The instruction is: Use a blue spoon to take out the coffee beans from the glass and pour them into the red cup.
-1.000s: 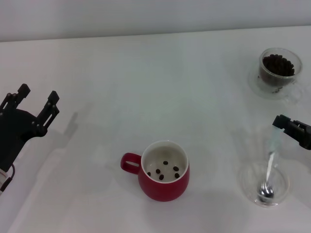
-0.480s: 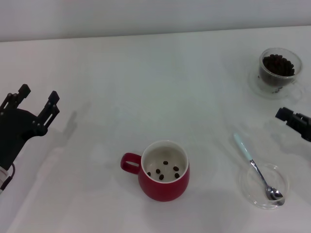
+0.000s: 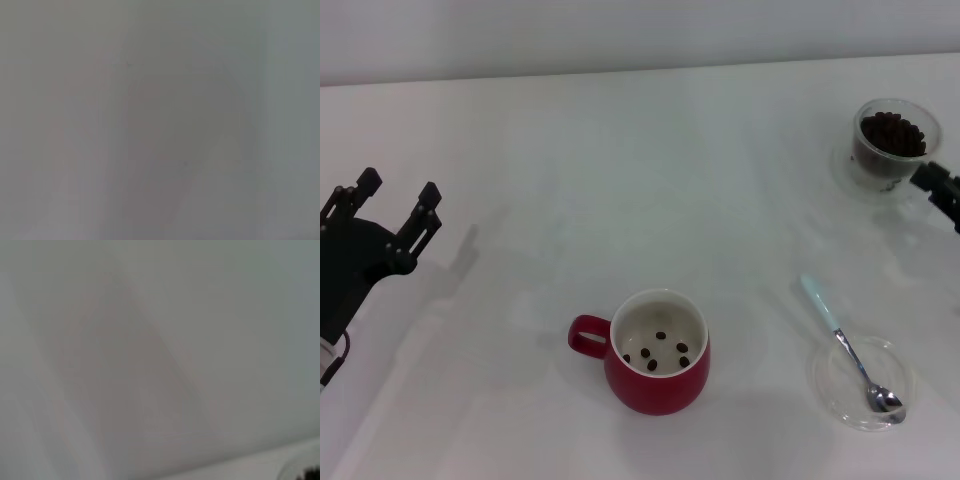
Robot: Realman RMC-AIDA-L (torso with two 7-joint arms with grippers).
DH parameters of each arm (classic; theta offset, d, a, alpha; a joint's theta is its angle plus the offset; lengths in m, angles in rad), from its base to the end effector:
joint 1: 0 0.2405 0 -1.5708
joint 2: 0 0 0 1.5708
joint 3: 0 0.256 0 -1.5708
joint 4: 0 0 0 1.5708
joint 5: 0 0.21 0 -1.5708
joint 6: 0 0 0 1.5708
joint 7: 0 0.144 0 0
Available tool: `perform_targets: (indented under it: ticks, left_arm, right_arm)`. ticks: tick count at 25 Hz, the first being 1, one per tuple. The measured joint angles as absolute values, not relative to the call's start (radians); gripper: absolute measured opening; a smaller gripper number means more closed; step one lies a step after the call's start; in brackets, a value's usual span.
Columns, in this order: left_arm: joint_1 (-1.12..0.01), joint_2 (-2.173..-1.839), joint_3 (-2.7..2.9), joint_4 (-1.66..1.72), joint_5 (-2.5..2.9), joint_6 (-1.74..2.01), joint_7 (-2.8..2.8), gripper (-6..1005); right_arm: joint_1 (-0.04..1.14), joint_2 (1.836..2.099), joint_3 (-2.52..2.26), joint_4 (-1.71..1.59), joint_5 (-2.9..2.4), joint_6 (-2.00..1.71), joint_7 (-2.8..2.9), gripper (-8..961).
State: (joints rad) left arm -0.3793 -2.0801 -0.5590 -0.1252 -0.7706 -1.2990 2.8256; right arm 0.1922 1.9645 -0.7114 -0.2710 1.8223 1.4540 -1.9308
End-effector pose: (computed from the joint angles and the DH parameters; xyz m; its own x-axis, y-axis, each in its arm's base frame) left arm -0.3152 0.2879 -0.0499 0.6773 0.0115 0.7356 0.6620 -0.4456 -0.6026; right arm 0.3826 0.2445 0.0451 0.3259 -0.3127 -0.8922 -0.8996 -0.3927 -0.1910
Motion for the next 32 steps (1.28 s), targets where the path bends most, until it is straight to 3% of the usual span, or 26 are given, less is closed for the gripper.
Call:
perform_targets:
  ticks: [6, 22, 32]
  left_arm:
    - [-0.388, -2.080, -0.581, -0.123, -0.772, -1.298, 2.825, 728]
    - [-0.428, -2.080, -0.692, -0.122, -0.771, -1.232, 2.824, 730]
    - [-0.441, -2.080, -0.839, -0.134, -0.772, -1.244, 2.824, 733]
  right_arm:
    - [0.222, 1.998, -0.598, -0.266, 1.823, 1.434, -2.090, 237]
    - [0.234, 2.002, -0.312, -0.176, 1.846, 1.375, -2.472, 265]
    - [0.281, 2.002, -0.309, -0.195, 1.907, 1.195, -2.663, 374]
